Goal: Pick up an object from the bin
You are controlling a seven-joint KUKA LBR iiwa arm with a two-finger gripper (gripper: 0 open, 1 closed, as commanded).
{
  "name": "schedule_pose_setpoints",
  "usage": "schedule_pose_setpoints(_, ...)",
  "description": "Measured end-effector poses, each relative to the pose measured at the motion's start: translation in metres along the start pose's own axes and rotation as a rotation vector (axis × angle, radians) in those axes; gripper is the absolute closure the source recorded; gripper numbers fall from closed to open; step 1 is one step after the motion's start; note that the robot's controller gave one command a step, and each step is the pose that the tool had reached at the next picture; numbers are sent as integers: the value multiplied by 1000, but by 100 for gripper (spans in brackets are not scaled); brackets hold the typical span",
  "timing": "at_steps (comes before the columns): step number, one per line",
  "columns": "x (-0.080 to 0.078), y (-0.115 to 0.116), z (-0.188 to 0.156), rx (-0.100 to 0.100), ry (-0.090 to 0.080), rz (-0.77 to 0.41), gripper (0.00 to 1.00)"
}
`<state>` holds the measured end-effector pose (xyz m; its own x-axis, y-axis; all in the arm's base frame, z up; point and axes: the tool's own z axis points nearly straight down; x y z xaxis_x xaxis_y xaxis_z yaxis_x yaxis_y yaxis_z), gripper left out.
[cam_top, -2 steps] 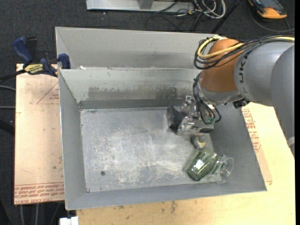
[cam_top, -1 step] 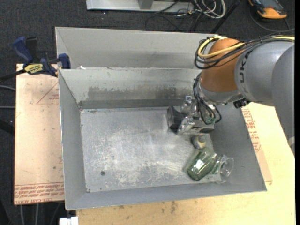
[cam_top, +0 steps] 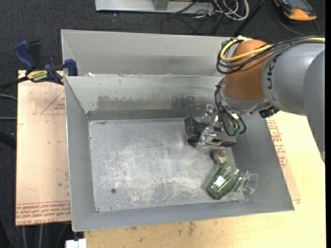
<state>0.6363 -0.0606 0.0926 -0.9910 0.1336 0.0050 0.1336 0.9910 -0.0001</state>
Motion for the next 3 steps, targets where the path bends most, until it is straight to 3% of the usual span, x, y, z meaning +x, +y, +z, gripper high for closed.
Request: schedule_pose_setpoints(3,0,0,-28,0,-3,0,100)
